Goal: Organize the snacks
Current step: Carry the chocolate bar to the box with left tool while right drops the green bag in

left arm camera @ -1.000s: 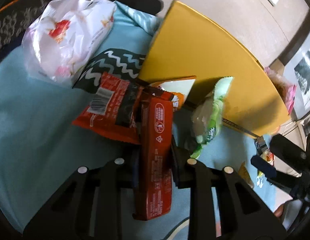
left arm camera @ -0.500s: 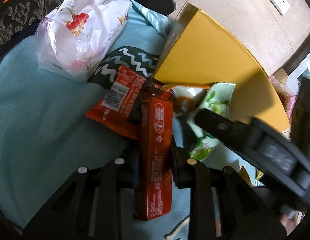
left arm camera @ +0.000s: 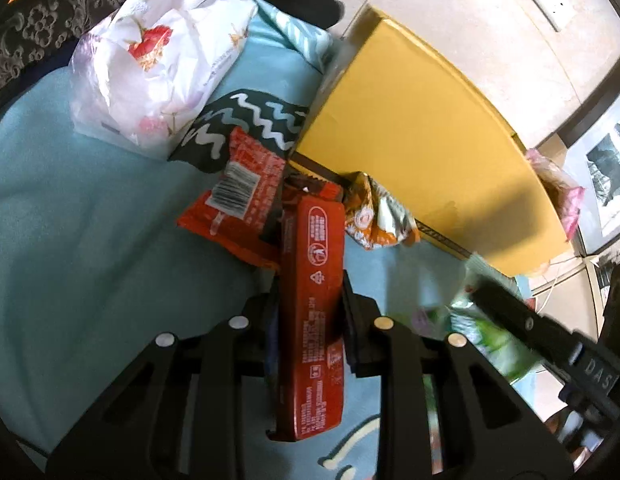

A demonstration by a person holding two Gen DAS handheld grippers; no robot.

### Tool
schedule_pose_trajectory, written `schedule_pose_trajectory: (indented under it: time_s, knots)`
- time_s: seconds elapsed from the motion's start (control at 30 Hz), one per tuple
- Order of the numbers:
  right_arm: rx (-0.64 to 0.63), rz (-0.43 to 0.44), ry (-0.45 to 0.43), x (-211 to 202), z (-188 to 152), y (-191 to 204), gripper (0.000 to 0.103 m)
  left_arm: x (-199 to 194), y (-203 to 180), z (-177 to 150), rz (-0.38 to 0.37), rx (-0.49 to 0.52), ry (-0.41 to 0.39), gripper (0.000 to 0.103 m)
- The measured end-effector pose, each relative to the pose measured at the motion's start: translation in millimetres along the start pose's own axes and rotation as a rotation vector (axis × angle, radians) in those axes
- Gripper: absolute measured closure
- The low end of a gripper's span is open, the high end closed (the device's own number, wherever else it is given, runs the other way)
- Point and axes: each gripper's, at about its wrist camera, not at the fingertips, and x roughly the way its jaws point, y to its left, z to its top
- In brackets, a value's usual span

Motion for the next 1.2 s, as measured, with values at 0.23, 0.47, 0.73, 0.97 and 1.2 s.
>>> schedule_pose_trajectory:
  time_s: [0.23, 0.47, 0.73, 0.97, 1.2]
  knots:
    - [-0.028, -0.032, 0.016, 9.1, -26.8, 13.3, 0.033, 0.4, 1.3, -5.5, 0.016, 0.008, 0.006, 0.078]
    - [-0.2, -0.113, 0.055, 27.5, -41.6, 46.3, 0.031, -0.1, 5.3, -3.5, 0.006, -0.02, 0.01, 0.078]
    - [-0.164, -0.06, -0.035, 2.4, -40.5, 40.2, 0.073, -4.1, -4.7, -5.5, 0.002, 0.03, -0.006, 0.078]
    - [-0.149, -0.017, -0.137, -55.4, -41.6, 23.5, 0.072, -43.0, -26.0, -15.4, -0.07, 0.078, -0.058, 0.078]
    - [-0.157, -0.044, -0.35, -124.1, -17.8, 11.9, 0.072, -86.6, -77.9, -5.4, -0.081, 0.205, -0.115, 0.078]
